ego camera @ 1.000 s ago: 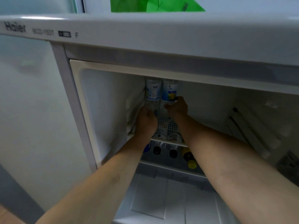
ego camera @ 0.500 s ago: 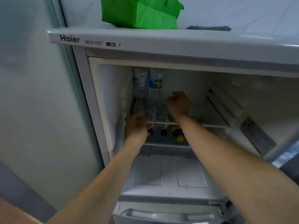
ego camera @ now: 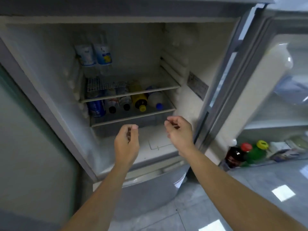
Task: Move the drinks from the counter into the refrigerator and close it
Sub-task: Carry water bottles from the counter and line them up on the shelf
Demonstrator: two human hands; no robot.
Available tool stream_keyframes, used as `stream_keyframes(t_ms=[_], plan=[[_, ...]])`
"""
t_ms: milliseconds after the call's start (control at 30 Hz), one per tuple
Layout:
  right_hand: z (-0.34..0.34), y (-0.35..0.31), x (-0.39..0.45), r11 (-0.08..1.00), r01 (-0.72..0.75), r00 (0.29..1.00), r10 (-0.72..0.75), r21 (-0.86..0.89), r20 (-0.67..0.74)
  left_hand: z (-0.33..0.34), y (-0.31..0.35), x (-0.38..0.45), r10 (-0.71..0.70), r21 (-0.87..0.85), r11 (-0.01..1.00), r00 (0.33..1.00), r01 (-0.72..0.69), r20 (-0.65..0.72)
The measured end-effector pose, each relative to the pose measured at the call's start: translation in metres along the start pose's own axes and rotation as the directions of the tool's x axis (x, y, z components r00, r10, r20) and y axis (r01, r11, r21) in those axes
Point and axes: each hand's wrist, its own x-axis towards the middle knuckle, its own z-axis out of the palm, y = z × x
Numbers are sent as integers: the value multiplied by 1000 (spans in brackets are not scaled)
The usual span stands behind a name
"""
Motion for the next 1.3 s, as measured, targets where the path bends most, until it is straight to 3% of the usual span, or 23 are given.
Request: stream_keyframes(t_ms=[233, 367, 467, 700, 900, 1033, 1300], plan=[[-111, 71, -83, 982, -187, 970, 188, 23, -155, 66, -22, -89, -88, 47, 996, 959, 78, 269], [-197, 123, -156, 942, -332, 886, 332, 58, -324, 104, -33, -169, -155, 119, 986, 889, 114, 430], [-252, 157, -225, 890, -436, 780, 447, 132, -438, 123, -41, -232, -233, 182, 971, 809, 158, 540], [-337, 220, -401, 711, -625, 491, 679, 322, -546, 120, -68, -346, -480, 465, 868, 529, 172, 700], [-351, 257, -506, 537, -687, 237, 802, 489, -548, 104, -88, -382, -647, 668, 741, 341, 71, 681], [-343, 267, -553, 441, -699, 89, 834, 563, -544, 102, -101, -385, -764, 771, 632, 230, 79, 603], [-309, 275, -625, 258, -670, -189, 847, 696, -496, 141, -115, -386, -813, 820, 572, 111, -32, 571]])
